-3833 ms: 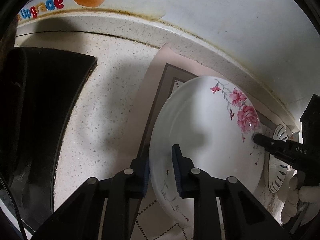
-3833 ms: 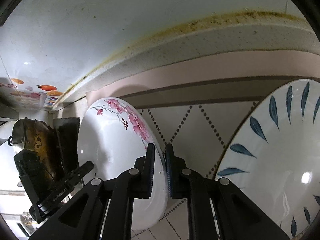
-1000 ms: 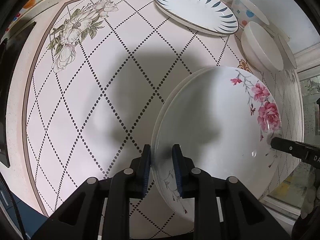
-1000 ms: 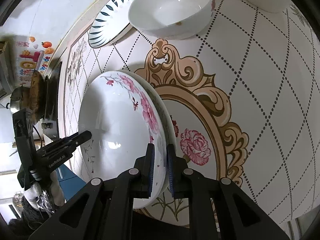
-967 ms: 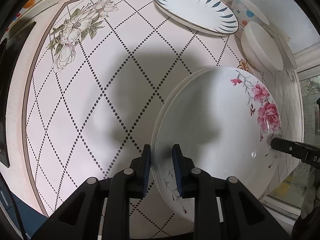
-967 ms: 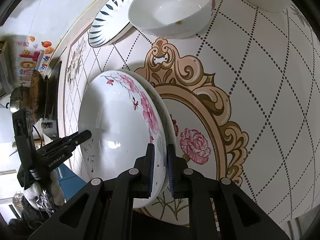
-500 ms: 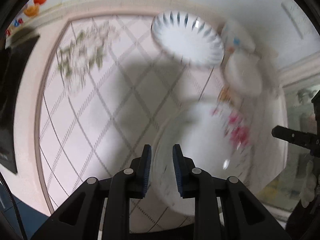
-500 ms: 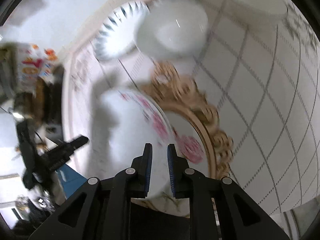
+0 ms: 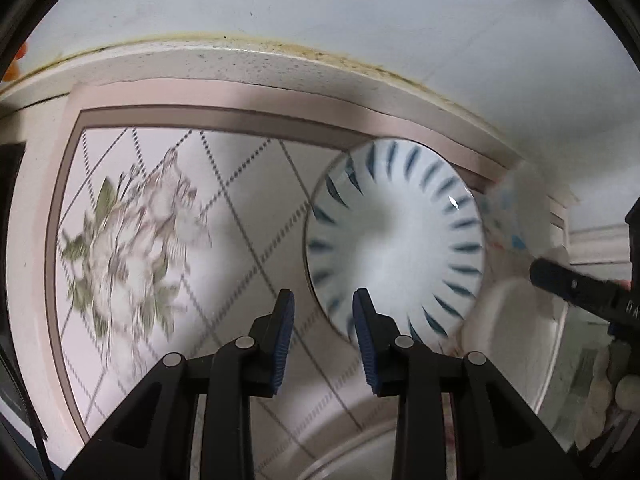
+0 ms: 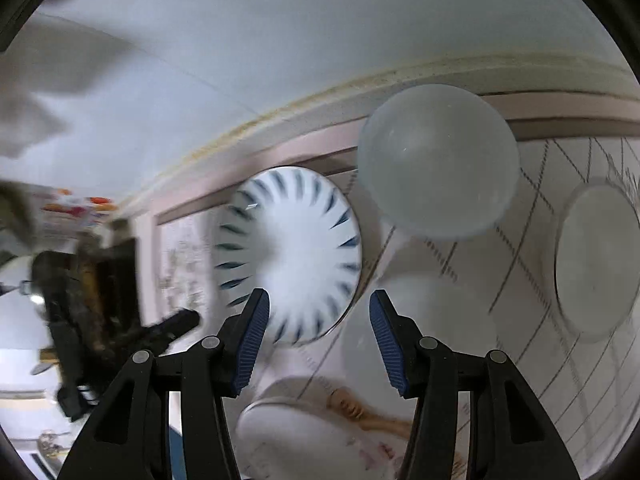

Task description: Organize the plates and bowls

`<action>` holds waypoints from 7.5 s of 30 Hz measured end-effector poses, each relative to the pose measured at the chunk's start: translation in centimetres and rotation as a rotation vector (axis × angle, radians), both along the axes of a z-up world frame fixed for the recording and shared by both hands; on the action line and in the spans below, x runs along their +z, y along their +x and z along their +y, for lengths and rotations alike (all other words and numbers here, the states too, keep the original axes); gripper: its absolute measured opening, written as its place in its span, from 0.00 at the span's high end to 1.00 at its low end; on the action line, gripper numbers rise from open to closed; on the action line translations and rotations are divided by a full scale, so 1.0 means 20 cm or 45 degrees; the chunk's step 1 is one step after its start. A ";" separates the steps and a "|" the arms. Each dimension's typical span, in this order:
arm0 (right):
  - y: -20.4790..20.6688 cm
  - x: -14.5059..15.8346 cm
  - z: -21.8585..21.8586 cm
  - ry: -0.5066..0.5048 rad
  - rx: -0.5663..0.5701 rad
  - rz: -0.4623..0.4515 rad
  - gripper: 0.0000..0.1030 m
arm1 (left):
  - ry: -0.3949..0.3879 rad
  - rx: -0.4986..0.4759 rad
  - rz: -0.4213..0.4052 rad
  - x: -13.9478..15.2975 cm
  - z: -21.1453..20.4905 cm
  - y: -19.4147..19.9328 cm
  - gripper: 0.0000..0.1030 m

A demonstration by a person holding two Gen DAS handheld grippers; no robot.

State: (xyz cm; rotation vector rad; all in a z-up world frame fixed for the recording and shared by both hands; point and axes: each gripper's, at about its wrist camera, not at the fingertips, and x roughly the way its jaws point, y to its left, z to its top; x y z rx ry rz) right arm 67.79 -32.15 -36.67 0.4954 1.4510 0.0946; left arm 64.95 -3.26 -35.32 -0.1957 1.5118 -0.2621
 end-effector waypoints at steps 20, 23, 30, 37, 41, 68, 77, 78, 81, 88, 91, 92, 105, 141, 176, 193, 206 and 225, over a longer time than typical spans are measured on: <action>0.16 -0.35 0.04 -0.110 0.088 0.129 0.87 | 0.085 -0.065 -0.022 -0.19 -0.10 0.14 0.90; 0.16 -0.35 0.05 -0.102 0.096 0.110 0.87 | 0.103 -0.066 -0.039 -0.18 -0.10 0.13 0.90; 0.12 -0.27 0.08 -0.081 0.114 0.067 0.87 | 0.079 -0.045 -0.075 -0.06 -0.01 0.06 0.90; 0.00 -0.13 0.08 -0.030 0.136 0.012 0.87 | 0.049 -0.039 -0.145 0.15 0.09 -0.13 0.90; -0.15 -0.04 0.10 0.000 0.170 -0.013 0.87 | 0.031 -0.035 -0.181 0.29 0.15 -0.28 0.90; -1.17 -0.12 0.14 0.091 0.205 0.072 0.87 | 0.063 -0.154 -0.039 0.12 0.02 -0.96 0.90; -1.18 -0.26 0.15 0.071 0.217 0.108 0.87 | 0.099 -0.166 -0.012 0.02 -0.02 -0.99 0.90; -1.17 -0.26 0.16 0.070 0.219 0.112 0.87 | 0.102 -0.167 -0.009 0.01 -0.02 -0.99 0.90; -1.17 -0.28 0.15 0.064 0.224 0.116 0.87 | 0.111 -0.173 -0.001 -0.02 -0.05 -0.98 0.90; -1.18 -0.28 0.13 0.065 0.229 0.113 0.87 | 0.128 -0.173 -0.006 -0.05 -0.09 -0.98 0.90; -1.18 -0.28 0.13 0.066 0.230 0.104 0.87 | 0.125 -0.155 -0.005 -0.05 -0.09 -0.97 0.90; -1.18 -0.28 0.13 0.067 0.228 0.104 0.87 | 0.132 -0.150 -0.009 -0.06 -0.10 -0.97 0.90; -1.22 -0.22 0.10 0.083 0.241 0.109 0.84 | 0.193 -0.092 -0.032 -0.09 -0.14 -1.02 0.89; -2.19 0.90 0.35 -0.254 0.104 -0.453 0.27 | 0.150 -0.082 -0.562 0.96 -0.06 -1.85 0.69; -1.02 0.02 -0.58 0.221 -0.145 -0.155 0.27 | -0.003 0.064 -0.094 0.23 -0.67 -0.63 0.64; -0.51 -0.39 -0.62 0.294 -0.110 -0.059 0.48 | 0.053 0.062 0.045 -0.17 -0.85 -0.29 0.73; -0.49 -0.37 -0.53 0.216 0.010 -0.087 0.81 | 0.122 0.000 -0.016 -0.11 -0.83 -0.40 0.87; -1.05 -0.09 -0.72 0.139 0.040 -0.172 0.81 | 0.013 -0.182 -0.120 0.15 -1.05 -0.86 0.87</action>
